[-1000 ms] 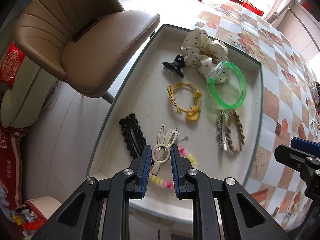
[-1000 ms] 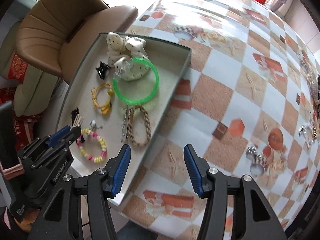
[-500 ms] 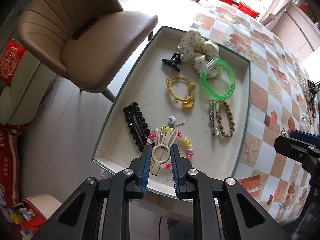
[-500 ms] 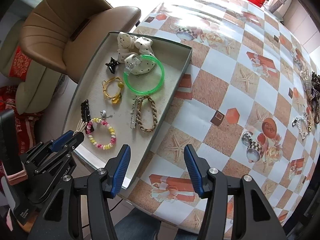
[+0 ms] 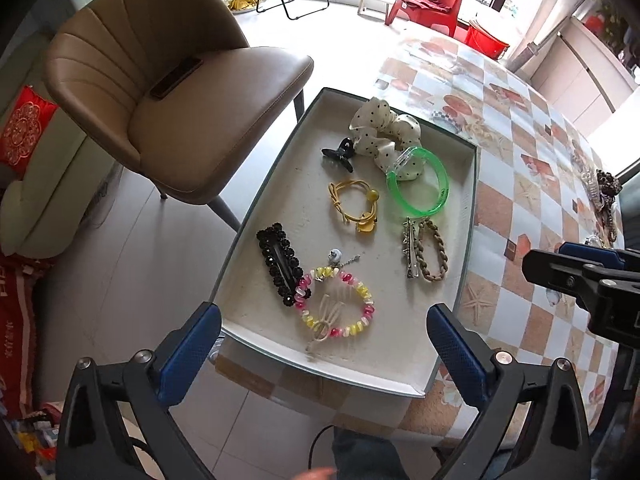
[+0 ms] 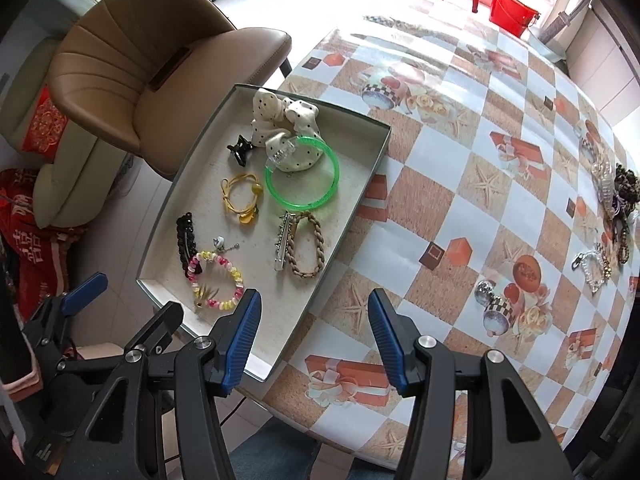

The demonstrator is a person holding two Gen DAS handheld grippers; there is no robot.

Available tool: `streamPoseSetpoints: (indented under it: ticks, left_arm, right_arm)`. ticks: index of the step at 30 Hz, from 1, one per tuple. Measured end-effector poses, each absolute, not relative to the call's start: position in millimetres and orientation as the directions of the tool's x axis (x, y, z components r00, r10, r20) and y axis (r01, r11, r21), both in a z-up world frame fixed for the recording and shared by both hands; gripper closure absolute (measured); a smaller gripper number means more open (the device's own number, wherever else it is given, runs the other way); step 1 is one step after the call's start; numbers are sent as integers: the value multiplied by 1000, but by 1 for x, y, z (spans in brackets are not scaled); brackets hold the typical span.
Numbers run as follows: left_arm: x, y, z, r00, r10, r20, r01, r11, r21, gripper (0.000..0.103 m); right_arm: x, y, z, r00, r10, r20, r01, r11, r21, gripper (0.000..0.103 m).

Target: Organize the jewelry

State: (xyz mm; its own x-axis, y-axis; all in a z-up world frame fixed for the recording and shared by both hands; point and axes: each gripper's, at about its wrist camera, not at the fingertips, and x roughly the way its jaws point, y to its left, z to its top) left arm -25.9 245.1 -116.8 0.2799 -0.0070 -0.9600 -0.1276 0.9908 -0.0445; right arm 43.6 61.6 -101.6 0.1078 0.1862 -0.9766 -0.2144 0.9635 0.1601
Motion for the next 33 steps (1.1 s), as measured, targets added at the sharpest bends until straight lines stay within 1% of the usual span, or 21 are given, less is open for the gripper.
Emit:
streamPoseSetpoints:
  ticks: [2, 3, 4, 6, 8, 13, 17, 24, 33]
  left_arm:
    - [-28, 249, -113, 283, -11, -959, -136, 989, -51, 0]
    - [-30, 250, -111, 284, -11, -959, -142, 988, -53, 0]
    - [-31, 252, -109, 285, -13, -958, -149, 987, -57, 0]
    - [-34, 255, -105, 291, -14, -957, -158, 985, -63, 0]
    - [-38, 259, -98, 299, 13, -954, -178, 983, -42, 0]
    - [-53, 264, -81, 324, 62, -944, -218, 976, -11, 0]
    - [-65, 259, -67, 345, 113, -932, -246, 969, 26, 0]
    - [-89, 249, -42, 352, 148, -924, -315, 949, 32, 0]
    - [-110, 230, -18, 374, 187, -908, -356, 933, 45, 0]
  right_arm:
    - [43, 63, -96, 130, 185, -974, -219, 963, 154, 27]
    - [42, 64, -93, 139, 187, -972, -221, 963, 153, 24]
    - [41, 66, -89, 152, 188, -970, -228, 962, 151, 22]
    - [39, 69, -82, 177, 181, -967, -239, 961, 136, 21]
    - [37, 73, -76, 206, 173, -963, -249, 961, 119, 17]
    - [29, 80, -63, 267, 185, -946, -285, 953, 106, 16]
    - [22, 83, -54, 275, 187, -943, -325, 941, 91, 16]
    - [9, 71, -33, 251, 178, -952, -350, 933, 82, 16]
    - [-11, 66, -5, 306, 182, -935, -398, 916, 48, 16]
